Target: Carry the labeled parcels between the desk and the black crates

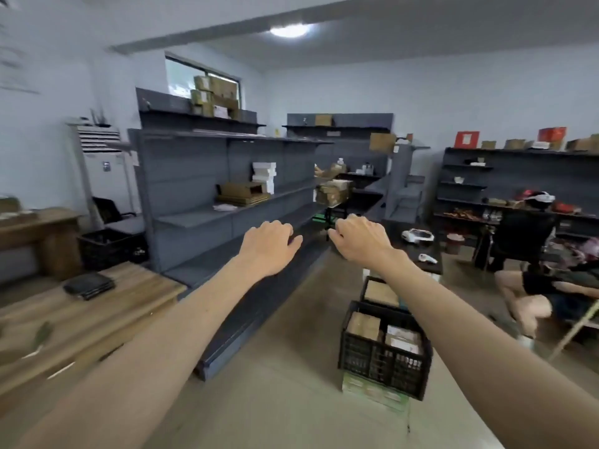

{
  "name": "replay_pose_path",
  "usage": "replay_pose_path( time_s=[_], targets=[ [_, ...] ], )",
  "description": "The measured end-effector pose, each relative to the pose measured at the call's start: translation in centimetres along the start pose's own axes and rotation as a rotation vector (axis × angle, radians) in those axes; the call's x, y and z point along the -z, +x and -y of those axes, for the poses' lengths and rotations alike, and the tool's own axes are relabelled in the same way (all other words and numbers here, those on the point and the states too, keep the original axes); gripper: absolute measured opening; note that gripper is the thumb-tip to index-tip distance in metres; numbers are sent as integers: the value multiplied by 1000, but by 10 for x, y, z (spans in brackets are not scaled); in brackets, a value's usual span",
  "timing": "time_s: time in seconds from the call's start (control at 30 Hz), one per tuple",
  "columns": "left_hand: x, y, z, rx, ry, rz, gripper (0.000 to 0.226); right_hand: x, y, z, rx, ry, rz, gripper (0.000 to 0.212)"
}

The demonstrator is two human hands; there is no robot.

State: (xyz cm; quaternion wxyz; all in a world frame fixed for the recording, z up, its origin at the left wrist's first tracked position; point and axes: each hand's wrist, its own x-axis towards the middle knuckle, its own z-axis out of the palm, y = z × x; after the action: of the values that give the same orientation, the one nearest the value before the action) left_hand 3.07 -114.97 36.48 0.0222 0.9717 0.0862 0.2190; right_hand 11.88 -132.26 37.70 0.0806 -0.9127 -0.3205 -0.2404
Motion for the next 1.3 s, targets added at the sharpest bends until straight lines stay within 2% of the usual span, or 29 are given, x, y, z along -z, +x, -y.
replay_pose_path(
  time_s=[0.37, 0.7, 1.0, 1.3],
  targets=[
    [19, -1, 179, 386, 204, -10, 45, -76, 130, 165, 387, 199, 37, 38],
    [34, 10, 284, 674, 337, -24, 42, -131, 232, 279, 663, 310, -4, 43],
    [35, -5, 365, 855, 385, -59, 41, -172, 276, 380, 848, 382, 0, 41],
    [44, -15, 478, 889, 403, -54, 45, -201, 318, 486, 896, 387, 42, 39]
  ],
)
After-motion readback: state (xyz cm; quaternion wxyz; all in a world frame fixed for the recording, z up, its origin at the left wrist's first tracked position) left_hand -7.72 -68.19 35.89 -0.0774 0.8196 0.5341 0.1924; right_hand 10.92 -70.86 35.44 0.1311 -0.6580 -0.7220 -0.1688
